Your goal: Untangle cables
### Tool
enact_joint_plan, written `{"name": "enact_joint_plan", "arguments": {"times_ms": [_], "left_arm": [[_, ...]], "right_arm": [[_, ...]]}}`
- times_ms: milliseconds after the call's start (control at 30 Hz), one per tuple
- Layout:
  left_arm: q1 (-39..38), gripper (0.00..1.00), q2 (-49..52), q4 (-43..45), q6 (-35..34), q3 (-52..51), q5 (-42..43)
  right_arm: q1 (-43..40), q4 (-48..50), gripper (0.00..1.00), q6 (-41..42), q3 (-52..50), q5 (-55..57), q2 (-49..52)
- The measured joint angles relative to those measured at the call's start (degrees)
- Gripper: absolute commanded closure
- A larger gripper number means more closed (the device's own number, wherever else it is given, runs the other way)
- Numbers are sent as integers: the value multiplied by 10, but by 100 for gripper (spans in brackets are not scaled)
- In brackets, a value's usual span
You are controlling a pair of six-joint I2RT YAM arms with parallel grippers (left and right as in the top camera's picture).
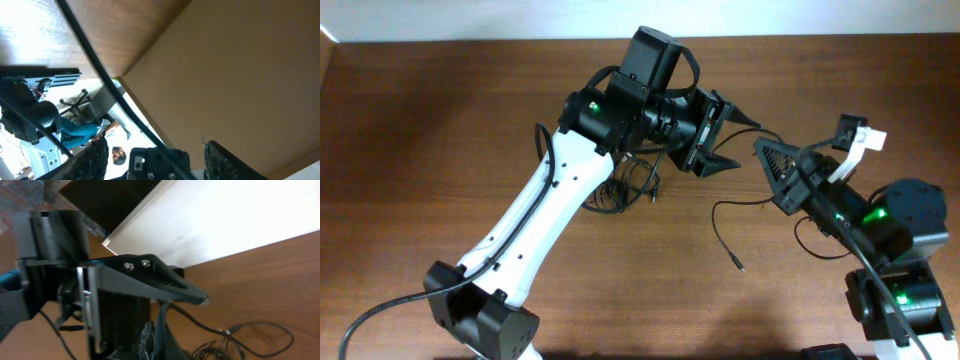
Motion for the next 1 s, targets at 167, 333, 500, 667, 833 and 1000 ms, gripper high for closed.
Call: {"name": "enact_joint_plan", "arguments": {"times_ms": [167, 333, 500, 667, 833, 1000], "left_arm": [[0, 59, 0, 0, 0, 0, -6], [2, 67, 0, 0, 0, 0, -18], [16, 87, 0, 0, 0, 0, -18], [17, 100, 0, 9, 0, 0, -24], [23, 100, 0, 123, 110, 0, -28], [25, 99, 0, 200, 311, 0, -39]], "right_arm": [[0, 10, 96, -6, 0, 0, 14], [0, 16, 96, -8, 0, 0, 8], [0, 18, 96, -8, 0, 0, 8], [0, 15, 95, -8, 0, 0, 7], [0, -4, 62, -13, 1, 10, 4], [0, -95, 28, -24, 4, 65, 3]]}}
